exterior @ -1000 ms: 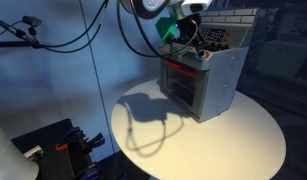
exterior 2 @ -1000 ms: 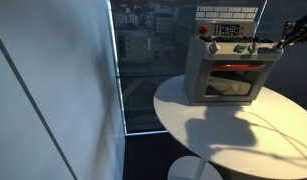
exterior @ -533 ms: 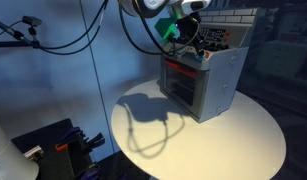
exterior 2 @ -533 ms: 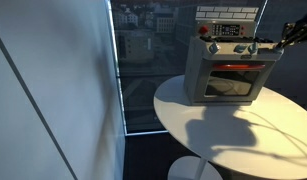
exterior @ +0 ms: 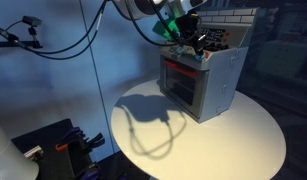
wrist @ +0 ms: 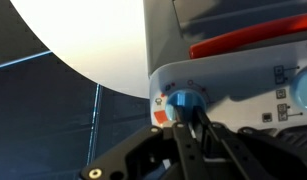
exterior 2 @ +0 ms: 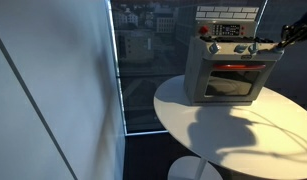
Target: Twist the knob on the stove
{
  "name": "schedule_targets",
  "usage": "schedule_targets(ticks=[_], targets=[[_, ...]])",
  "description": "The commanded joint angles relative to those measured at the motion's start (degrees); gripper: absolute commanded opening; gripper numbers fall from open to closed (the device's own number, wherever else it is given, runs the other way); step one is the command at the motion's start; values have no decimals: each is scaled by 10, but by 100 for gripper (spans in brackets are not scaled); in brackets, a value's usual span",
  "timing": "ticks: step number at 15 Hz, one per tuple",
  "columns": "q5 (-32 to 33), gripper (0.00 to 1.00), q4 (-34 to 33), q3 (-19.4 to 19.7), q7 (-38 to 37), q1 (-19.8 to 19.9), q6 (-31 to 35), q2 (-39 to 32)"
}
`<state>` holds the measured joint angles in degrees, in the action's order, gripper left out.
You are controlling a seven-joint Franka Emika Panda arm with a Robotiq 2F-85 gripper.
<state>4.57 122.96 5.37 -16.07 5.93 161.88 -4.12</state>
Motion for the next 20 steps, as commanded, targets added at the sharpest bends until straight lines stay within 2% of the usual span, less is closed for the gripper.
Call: schedule_targets(ticks=[1,12,20], targets=[[55,6,4,11,-2,2,-36,25],[161,6,2,11,1,3,-58,29],[195,6,2,10,7,3,-66,30]])
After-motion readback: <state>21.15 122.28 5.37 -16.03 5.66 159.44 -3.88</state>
